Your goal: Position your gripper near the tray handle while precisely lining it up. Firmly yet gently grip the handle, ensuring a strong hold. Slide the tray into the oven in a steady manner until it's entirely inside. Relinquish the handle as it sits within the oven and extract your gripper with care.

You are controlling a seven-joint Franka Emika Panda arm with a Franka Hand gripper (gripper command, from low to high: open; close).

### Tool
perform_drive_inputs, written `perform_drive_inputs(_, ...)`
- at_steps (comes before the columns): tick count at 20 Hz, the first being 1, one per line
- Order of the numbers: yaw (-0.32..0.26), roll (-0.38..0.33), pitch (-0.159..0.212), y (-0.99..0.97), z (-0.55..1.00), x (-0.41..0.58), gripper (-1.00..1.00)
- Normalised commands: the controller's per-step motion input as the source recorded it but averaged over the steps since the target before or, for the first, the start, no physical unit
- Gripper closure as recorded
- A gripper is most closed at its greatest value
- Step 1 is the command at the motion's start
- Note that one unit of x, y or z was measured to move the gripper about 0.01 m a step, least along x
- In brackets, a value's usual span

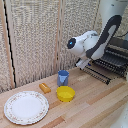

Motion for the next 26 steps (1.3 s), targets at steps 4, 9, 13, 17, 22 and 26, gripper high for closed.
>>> perform_drive_inputs(4, 0.004, -0.058, 0.004, -0.68, 0.0, 0.121, -1.0)
perform_drive_inputs(9, 0.004, 0.026, 0.011, -0.6, -0.03, 0.061, -1.0)
perform_drive_inputs(13, 0.0, 0.001, 0.021, -0.4, -0.02, 0.092, -1.0)
perform_drive_inputs(17, 0.0, -0.005, 0.017, -0.28, 0.0, 0.064, -1.0)
perform_drive_inputs(22, 0.0, -0.03, 0.012, -0.02, 0.0, 0.01, 1.0)
perform_drive_inputs(26, 0.0, -0.046, 0.017, 0.0, -0.03, 0.001, 1.0)
